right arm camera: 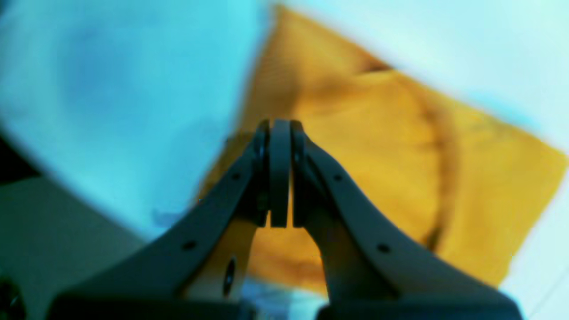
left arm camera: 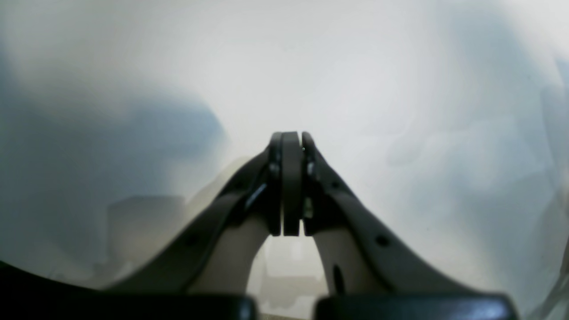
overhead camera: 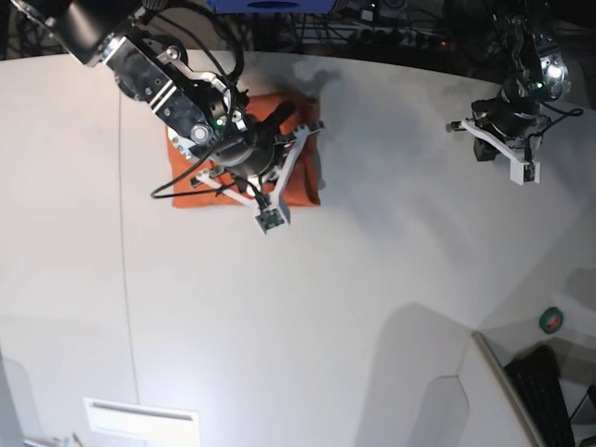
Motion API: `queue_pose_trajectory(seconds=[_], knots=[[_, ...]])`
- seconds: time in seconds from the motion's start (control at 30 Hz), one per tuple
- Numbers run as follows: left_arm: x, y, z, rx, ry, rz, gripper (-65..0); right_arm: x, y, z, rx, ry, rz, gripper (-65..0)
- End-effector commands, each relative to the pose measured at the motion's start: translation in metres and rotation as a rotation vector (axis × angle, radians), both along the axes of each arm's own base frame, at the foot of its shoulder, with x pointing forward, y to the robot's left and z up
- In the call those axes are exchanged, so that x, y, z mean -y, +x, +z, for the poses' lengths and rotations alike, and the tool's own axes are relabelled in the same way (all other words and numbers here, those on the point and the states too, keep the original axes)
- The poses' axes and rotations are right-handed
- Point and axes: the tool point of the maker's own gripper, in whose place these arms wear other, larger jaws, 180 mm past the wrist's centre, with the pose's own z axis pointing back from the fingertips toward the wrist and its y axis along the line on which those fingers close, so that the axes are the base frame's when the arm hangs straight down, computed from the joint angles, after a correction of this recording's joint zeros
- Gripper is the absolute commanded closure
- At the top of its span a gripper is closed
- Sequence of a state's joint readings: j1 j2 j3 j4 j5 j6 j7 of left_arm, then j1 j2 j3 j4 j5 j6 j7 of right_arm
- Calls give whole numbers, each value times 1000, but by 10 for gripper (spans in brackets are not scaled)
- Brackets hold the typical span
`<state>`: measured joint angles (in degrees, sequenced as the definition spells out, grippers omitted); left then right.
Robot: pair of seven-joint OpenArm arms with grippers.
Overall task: Layout the t-shirt on the table in an organized manner, then fold the t-shirt properly
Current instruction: 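Release the left gripper and press the folded bundle with the right gripper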
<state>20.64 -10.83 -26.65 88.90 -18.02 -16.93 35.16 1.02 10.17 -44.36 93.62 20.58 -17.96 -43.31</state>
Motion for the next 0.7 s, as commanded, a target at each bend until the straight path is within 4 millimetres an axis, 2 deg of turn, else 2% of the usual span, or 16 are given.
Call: queue_pose_trajectory(seconds=[0.0, 0.1, 0.2, 0.27, 0.37, 0.43, 0.53, 0.6, 0.67], knots=[[-4, 8, 10, 39, 12, -8, 0, -16, 3, 6, 6, 34, 7, 0], [-4, 7, 9, 38, 12, -8, 0, -22, 5, -13, -39, 7, -3, 0], [-4, 8, 10, 39, 12, -8, 0, -28, 15, -18, -27, 3, -14, 0], [-4, 8, 10, 39, 12, -8, 0, -29, 22, -12, -8, 9, -14, 0], [-5, 6, 10, 37, 13, -6, 0, -32, 26, 9, 16, 38, -4, 0], [-4, 6, 9, 35, 12, -8, 0, -33, 32, 14, 31, 41, -3, 0], [-2, 6, 9, 37, 11, -10, 0, -29, 36, -12, -13, -15, -18, 0], [7, 8, 7, 32, 1, -36, 0, -23, 42, -27, -14, -45, -35, 0], [17, 9, 4, 26, -9, -60, 0, -25, 47, -20, 11, -30, -36, 0]])
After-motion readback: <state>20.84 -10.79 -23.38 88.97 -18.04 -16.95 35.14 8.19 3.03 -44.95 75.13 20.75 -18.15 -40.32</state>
